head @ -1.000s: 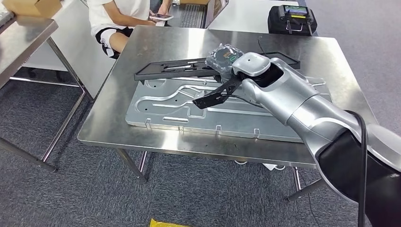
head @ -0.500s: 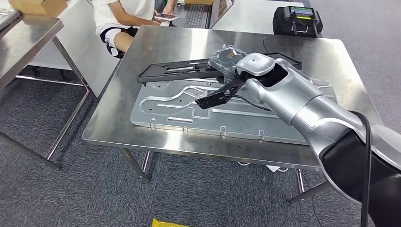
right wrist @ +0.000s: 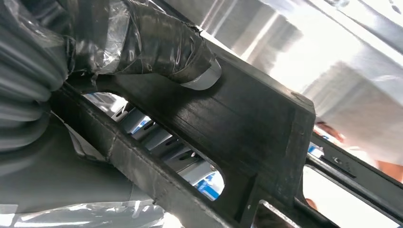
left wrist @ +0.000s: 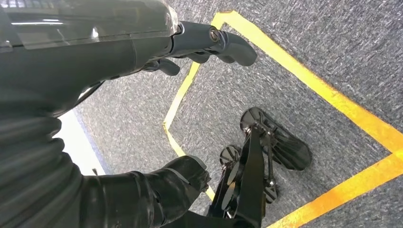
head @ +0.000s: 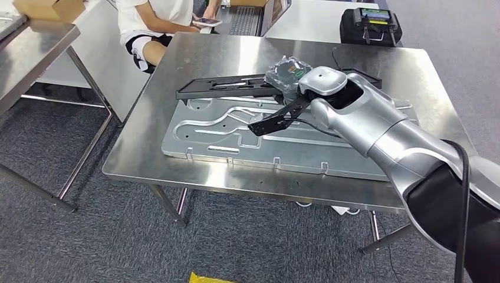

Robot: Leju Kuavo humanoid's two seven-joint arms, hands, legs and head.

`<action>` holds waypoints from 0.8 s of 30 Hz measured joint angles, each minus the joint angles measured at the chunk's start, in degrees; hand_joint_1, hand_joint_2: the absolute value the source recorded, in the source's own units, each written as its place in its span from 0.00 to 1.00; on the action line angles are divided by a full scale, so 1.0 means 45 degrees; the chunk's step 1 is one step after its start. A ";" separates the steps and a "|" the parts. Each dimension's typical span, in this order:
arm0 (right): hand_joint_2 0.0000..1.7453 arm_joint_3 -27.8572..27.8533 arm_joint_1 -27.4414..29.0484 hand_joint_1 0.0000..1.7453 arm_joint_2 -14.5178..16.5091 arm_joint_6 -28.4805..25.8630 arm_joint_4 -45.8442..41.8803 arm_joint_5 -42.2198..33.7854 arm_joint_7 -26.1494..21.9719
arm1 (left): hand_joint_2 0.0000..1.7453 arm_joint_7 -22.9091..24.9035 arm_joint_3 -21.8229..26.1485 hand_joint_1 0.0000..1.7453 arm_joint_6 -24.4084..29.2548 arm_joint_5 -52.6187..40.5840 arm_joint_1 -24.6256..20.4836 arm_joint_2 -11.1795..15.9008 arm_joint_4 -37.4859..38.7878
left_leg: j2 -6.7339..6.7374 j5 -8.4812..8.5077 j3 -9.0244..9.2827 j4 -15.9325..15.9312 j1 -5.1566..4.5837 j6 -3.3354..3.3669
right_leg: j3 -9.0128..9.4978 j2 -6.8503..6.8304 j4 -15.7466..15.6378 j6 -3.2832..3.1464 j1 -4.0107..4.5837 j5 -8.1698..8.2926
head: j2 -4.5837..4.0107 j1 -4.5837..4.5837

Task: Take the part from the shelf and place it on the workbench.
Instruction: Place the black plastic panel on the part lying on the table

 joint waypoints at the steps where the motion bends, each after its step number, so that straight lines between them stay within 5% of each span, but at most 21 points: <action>1: 1.00 0.0000 0.0002 1.00 -0.0016 0.0005 -0.0022 -0.0004 0.0000 | 1.00 0.0000 -0.0006 0.00 0.0000 -0.0010 -0.0002 0.0004 0.0001 | -0.0012 0.0028 -0.0010 -0.0014 0.0012 0.0073 | -0.0002 -0.0001 -0.0010 0.0061 -0.0003 0.0002 | 0.0001 0.0001; 4: 1.00 0.0000 -0.0020 1.00 -0.0104 0.0016 -0.0080 -0.0022 0.0000 | 1.00 0.0000 -0.0032 0.00 0.0000 -0.0038 0.0005 0.0010 0.0005 | 0.0014 0.0115 0.0032 -0.0138 0.0071 0.0307 | -0.0264 0.0020 0.0668 0.0227 -0.0058 -0.0507 | 0.0002 0.0011; 7: 1.00 0.0030 0.0029 1.00 -0.0184 0.0047 -0.0103 -0.0057 0.0000 | 1.00 0.0000 -0.0077 0.00 0.0000 -0.0066 0.0006 0.0010 0.0005 | 0.0008 0.0117 0.0027 -0.0149 0.0066 0.0400 | -0.1374 0.0025 0.3118 0.0314 -0.0093 -0.1673 | 0.0002 0.0018; 9: 1.00 0.0086 0.0082 1.00 -0.0228 0.0087 -0.0112 -0.0109 0.0000 | 1.00 0.0000 -0.0091 0.00 -0.0002 -0.0089 0.0011 0.0012 0.0005 | -0.0020 0.0105 0.0043 -0.0140 0.0062 0.0406 | -0.1679 0.0024 0.3664 0.0315 -0.0105 -0.1613 | 0.0004 0.0018; 12: 1.00 0.0123 0.0048 1.00 -0.0282 0.0118 -0.0153 -0.0220 0.0004 | 1.00 0.0001 -0.0100 0.00 -0.0026 -0.0160 0.0019 0.0011 0.0011 | -0.0049 0.0049 0.0095 -0.0107 0.0031 0.0352 | -0.0624 0.0034 0.1340 0.0173 -0.0074 -0.0291 | 0.0004 0.0016; 14: 1.00 0.0147 0.0000 1.00 -0.0314 0.0128 -0.0203 -0.0257 0.0006 | 1.00 0.0001 -0.0103 0.00 -0.0050 -0.0193 0.0019 0.0007 0.0026 | -0.0051 0.0029 0.0060 -0.0078 -0.0006 0.0264 | -0.0120 0.0045 0.0160 0.0081 -0.0004 0.0080 | 0.0004 0.0015; 17: 1.00 0.0203 0.0005 1.00 -0.0340 0.0146 -0.0249 -0.0285 0.0027 | 1.00 -0.0001 -0.0109 0.00 -0.0070 -0.0250 0.0008 0.0017 0.0035 | -0.0047 0.0020 0.0009 -0.0072 -0.0010 0.0100 | -0.0084 0.0035 -0.0042 -0.0011 0.0017 0.0082 | 0.0004 0.0016; 19: 1.00 0.0217 -0.0014 1.00 -0.0358 0.0147 -0.0285 -0.0312 0.0050 | 1.00 -0.0007 -0.0113 0.00 -0.0092 -0.0301 0.0017 0.0023 0.0050 | -0.0030 -0.0302 -0.0168 0.0360 0.0006 -0.0021 | -0.0007 0.0015 -0.0165 -0.0141 -0.0067 0.0138 | 0.0004 0.0012; 22: 1.00 0.0267 -0.0027 1.00 -0.0379 0.0148 -0.0304 -0.0390 0.0078 | 1.00 -0.0023 -0.0115 0.00 -0.0112 -0.0354 0.0047 0.0052 0.0068 | -0.0016 -0.1361 -0.1209 0.2603 0.0039 -0.0167 | 0.0031 0.0011 -0.0206 -0.0264 -0.0088 0.0147 | 0.0001 0.0002; 24: 1.00 0.0308 0.0027 1.00 -0.0385 0.0151 -0.0310 -0.0431 0.0074 | 1.00 -0.0029 -0.0115 0.00 -0.0112 -0.0396 0.0051 0.0074 0.0068 | -0.0013 -0.1475 -0.1660 0.3442 0.0053 -0.0217 | 0.0032 0.0021 -0.0176 -0.0275 -0.0078 0.0128 | 0.0000 0.0001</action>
